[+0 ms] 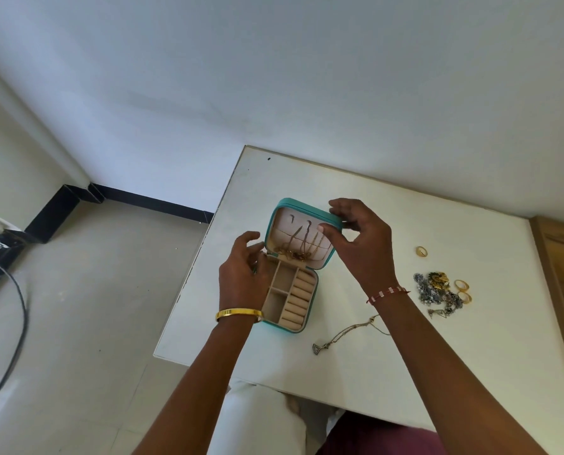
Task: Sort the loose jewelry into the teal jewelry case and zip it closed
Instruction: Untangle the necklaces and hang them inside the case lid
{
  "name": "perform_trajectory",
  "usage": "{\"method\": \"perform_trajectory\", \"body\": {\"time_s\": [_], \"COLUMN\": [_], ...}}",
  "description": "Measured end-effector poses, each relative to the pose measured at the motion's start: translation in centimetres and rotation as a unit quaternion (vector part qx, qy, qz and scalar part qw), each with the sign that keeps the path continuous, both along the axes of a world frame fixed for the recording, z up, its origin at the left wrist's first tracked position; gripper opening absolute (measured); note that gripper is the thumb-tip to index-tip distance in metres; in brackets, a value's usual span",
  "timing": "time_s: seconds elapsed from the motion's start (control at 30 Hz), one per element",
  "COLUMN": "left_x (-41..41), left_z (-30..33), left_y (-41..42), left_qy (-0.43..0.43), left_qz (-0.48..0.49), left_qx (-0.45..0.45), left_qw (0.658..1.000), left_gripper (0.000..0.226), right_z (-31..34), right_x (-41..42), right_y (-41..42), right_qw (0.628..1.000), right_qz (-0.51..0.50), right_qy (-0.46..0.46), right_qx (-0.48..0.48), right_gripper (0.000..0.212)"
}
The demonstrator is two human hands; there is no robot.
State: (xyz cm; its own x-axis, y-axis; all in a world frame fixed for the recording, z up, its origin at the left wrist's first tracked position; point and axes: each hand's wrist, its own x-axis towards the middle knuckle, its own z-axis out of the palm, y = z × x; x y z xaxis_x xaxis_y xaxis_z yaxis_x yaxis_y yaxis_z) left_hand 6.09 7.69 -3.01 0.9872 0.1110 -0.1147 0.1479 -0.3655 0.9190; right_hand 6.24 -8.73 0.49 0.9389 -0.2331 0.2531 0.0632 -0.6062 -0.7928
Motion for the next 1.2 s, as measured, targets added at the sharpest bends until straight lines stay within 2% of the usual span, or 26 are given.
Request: {"method": "perform_trajectory", "body": {"time_s": [0.2,0.37,0.53,0.77,0.9,1.07,1.2], "left_x": [-1.4,-2.3,-3.4,-2.9,-3.5,-6.6,-8.8], "left_z": [-0.3,-0.4,-0.6,-0.7,-0.4,0.1,0.7], "left_y": [0.9,0.0,-2.9,-5.3,-4.6,-3.2,-2.9], "left_qy": [0.029,0.035,0.029,0.033,0.049,0.055,0.075], "left_qz": [-0.007,-0.021,-0.031,-0.035,-0.034,-0.016,-0.012], "left_qx": [0.018,0.020,-0.018,0.018,0.019,0.034,0.037], "left_qw": [0.999,0.999,0.999,0.999,0.998,0.998,0.996], "left_gripper": [0.033,0.034,0.035,0.035,0.036,0.033,0.033], "right_z": [-1.5,-2.4,-2.1,-2.3,-3.0,-4.0,-5.2], "right_x": [-3.0,-3.5,-3.3,-4.3,-7.1,-13.0,-15.3], "right_y": [0.5,0.6,-2.0,-5.0,-5.9,-5.3,-4.3], "right_qw": [0.977,0.958,0.960,0.965,0.956,0.959,0.967], "right_qz": [-0.086,-0.127,-0.149,-0.137,-0.186,-0.242,-0.210], "right_qy": [0.082,0.099,0.083,0.095,0.090,0.106,0.144], "right_qx": [0.175,0.235,0.223,0.201,0.207,0.105,0.000], "right_gripper": [0.035,0.024,0.024,0.026,0.021,0.016,0.022]}}
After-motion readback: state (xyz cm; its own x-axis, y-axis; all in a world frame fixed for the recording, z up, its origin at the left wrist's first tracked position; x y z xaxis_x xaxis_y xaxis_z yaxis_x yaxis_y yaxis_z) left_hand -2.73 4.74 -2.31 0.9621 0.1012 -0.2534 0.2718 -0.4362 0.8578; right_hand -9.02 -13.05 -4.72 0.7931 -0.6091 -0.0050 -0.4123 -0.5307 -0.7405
